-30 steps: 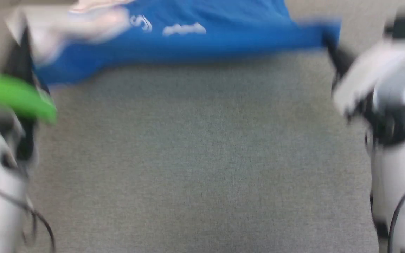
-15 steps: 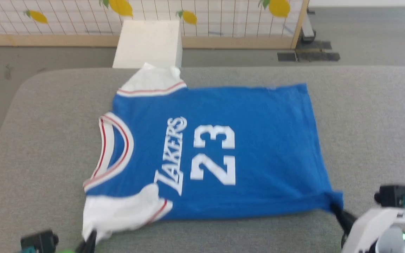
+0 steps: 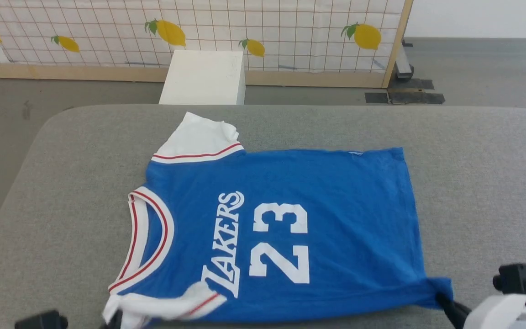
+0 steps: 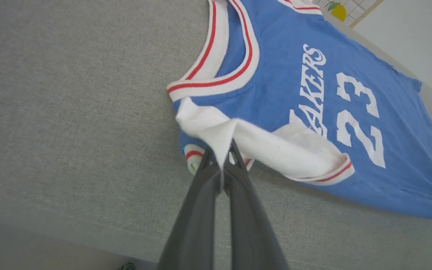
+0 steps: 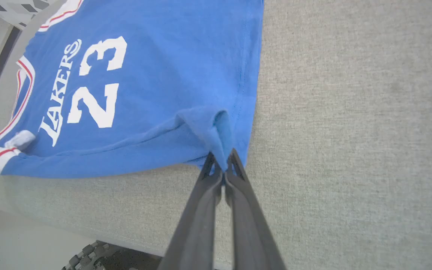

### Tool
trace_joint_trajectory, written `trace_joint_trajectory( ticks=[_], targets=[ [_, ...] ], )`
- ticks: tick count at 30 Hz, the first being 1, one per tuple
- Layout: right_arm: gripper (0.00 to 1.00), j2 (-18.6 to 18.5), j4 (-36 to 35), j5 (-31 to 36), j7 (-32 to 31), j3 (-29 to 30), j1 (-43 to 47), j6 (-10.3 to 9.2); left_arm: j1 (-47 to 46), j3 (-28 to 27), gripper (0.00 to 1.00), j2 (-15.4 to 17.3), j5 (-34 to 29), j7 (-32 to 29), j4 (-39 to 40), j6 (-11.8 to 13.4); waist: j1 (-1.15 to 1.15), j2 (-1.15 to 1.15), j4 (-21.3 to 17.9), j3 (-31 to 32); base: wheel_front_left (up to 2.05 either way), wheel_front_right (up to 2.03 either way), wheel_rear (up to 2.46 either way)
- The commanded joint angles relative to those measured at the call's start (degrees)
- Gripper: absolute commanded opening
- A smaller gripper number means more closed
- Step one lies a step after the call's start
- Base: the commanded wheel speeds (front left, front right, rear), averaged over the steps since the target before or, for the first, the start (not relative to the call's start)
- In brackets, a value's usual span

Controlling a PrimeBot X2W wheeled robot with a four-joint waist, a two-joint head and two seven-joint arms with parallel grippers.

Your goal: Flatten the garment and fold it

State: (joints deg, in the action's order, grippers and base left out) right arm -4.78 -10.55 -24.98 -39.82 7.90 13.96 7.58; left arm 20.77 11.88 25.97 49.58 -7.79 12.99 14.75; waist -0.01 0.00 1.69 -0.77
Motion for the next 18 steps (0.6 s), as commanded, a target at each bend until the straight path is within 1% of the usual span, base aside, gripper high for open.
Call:
trace_joint_trajectory(
  ticks=[1,6,9,15,18],
  targets=[
    [0.0,0.3,-0.26,0.7,0.2,0.06,-2.31,-0.09,-3.41,-0.14,0.0,0.78,-1.14,0.4,0.33,-0.2,0.01,0.0,-0.16,-0.61,0.0,0.0,0.0],
    [0.0,0.78,1.58,3.81,0.37,0.07,-7.67,-0.09,-12.31,1.03,0.0,2.16,-3.25,-0.5,-1.75,-2.33,0.01,0.0,-0.24,-3.56,0.0,0.0,0.0],
    [0.0,1.27,3.65,5.92,0.39,0.87,-10.92,-0.09,-17.65,1.9,0.0,2.53,-4.23,-0.85,-4.81,-3.94,0.01,0.0,-0.34,-5.87,0.0,0.0,0.0],
    [0.0,1.82,7.36,9.2,0.2,1.58,-16.18,-0.09,-24.58,2.89,0.0,1.63,-4.57,0.12,-12.45,-6.76,0.01,0.0,-0.81,-10.22,0.0,0.0,0.0],
    [0.0,1.87,9.92,9.38,0.2,1.83,-18.51,-0.09,-27.04,3.15,0.0,1.08,-4.46,0.99,-16.35,-8.18,0.01,0.0,-0.67,-12.24,0.0,0.0,0.0]
  ],
)
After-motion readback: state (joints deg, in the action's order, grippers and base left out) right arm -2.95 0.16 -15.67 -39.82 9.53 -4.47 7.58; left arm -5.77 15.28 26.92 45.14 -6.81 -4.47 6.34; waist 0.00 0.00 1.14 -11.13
